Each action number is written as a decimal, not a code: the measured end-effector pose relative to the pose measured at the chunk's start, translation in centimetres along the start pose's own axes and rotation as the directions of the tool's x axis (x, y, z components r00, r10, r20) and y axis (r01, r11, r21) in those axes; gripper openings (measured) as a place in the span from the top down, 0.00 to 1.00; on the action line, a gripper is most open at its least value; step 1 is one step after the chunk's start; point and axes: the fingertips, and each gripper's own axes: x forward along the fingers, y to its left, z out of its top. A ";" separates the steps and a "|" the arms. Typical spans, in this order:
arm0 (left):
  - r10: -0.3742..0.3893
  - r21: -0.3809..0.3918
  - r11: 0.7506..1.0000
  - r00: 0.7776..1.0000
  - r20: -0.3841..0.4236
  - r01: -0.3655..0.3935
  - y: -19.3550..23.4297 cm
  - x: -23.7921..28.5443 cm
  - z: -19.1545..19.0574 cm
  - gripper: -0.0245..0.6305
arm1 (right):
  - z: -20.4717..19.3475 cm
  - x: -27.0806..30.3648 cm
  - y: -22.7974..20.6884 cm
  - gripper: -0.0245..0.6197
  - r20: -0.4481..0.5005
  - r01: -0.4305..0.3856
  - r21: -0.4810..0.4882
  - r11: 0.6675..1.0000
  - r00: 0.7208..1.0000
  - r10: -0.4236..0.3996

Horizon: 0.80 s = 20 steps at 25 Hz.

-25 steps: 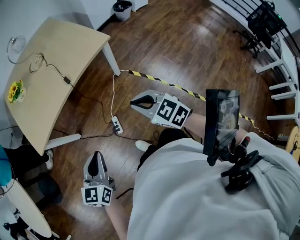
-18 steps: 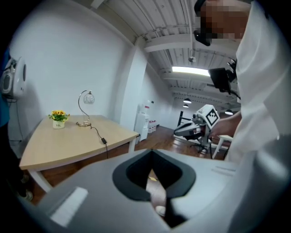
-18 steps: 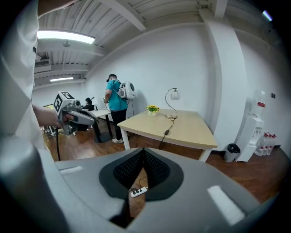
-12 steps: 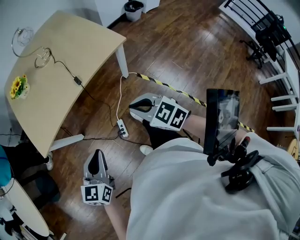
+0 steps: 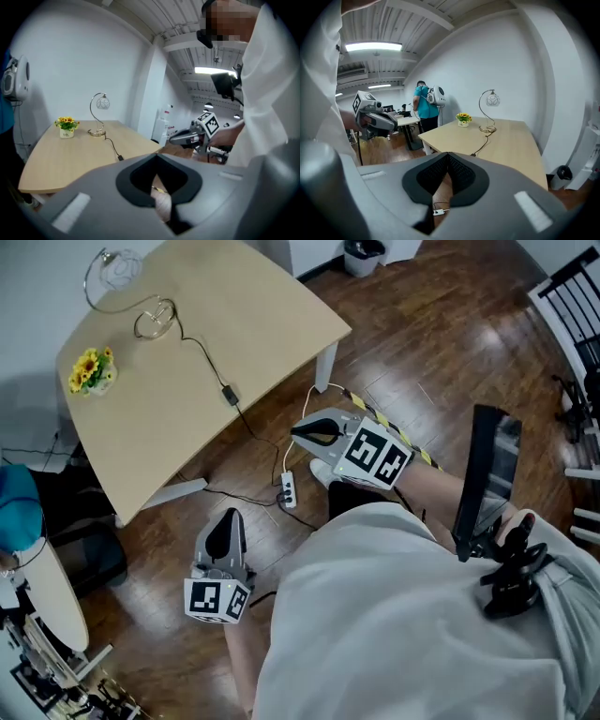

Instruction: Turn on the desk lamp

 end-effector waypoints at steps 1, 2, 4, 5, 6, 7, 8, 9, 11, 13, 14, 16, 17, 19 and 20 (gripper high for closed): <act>0.007 -0.003 1.000 1.000 0.003 -0.007 0.4 0.7 0.4 0.93 | -0.1 0.9 -1.0 0.95 -0.005 -0.009 -0.011 1.000 1.000 0.009; 0.017 -0.006 1.000 1.000 0.006 -0.017 0.9 1.1 0.8 0.93 | 0.0 1.9 -1.8 0.95 -0.013 -0.022 -0.021 1.000 1.000 0.022; 0.044 -0.018 0.999 0.999 0.010 -0.044 1.8 1.8 1.1 0.93 | 0.5 4.1 -2.7 0.95 -0.030 -0.061 -0.039 0.997 0.998 0.060; 0.059 -0.027 0.998 0.998 0.008 -0.059 2.4 2.0 1.1 0.93 | 0.7 5.3 -3.2 0.95 -0.039 -0.082 -0.048 0.995 0.996 0.081; 0.076 -0.036 0.996 0.997 0.005 -0.076 2.9 2.1 1.1 0.93 | 0.8 6.4 -3.7 0.95 -0.048 -0.102 -0.055 0.993 0.994 0.099; 0.091 -0.046 0.995 0.996 0.002 -0.091 3.4 2.3 1.1 0.93 | 0.8 7.5 -4.3 0.95 -0.057 -0.118 -0.062 0.991 0.992 0.115; 0.106 -0.053 0.993 0.994 -0.001 -0.106 3.8 2.4 1.0 0.93 | 0.7 8.5 -4.8 0.95 -0.064 -0.132 -0.068 0.989 0.990 0.127; 0.121 -0.057 0.991 0.993 -0.002 -0.120 4.0 2.4 1.0 0.93 | 0.6 9.2 -5.2 0.95 -0.070 -0.143 -0.075 0.987 0.988 0.138; 0.155 -0.059 0.986 0.988 0.003 -0.155 4.0 1.8 1.0 0.93 | 0.4 10.4 -5.2 0.95 -0.080 -0.167 -0.089 0.982 0.984 0.160; 0.191 -0.062 0.980 0.982 0.010 -0.190 3.7 1.2 0.9 0.93 | -0.1 11.3 -4.9 0.95 -0.094 -0.193 -0.105 0.976 0.979 0.183; 0.204 -0.065 0.977 0.979 0.012 -0.203 3.5 1.1 0.8 0.93 | -0.3 11.8 -4.9 0.96 -0.103 -0.204 -0.113 0.972 0.976 0.193; 0.220 -0.071 0.973 0.975 0.010 -0.219 3.2 1.1 0.6 0.93 | -0.8 12.8 -5.1 0.95 -0.123 -0.225 -0.125 0.966 0.970 0.210; 0.228 -0.075 0.971 0.974 0.009 -0.226 3.1 1.1 0.6 0.93 | -1.0 13.3 -5.1 0.95 -0.131 -0.234 -0.132 0.963 0.967 0.217; 0.248 -0.085 0.965 0.969 0.007 -0.246 2.8 1.0 0.5 0.93 | -1.4 14.1 -5.2 0.95 -0.146 -0.254 -0.142 0.957 0.961 0.233; 0.259 -0.092 0.962 0.966 0.004 -0.258 2.9 0.9 0.5 0.93 | -1.5 14.7 -5.3 0.95 -0.154 -0.265 -0.144 0.953 0.958 0.243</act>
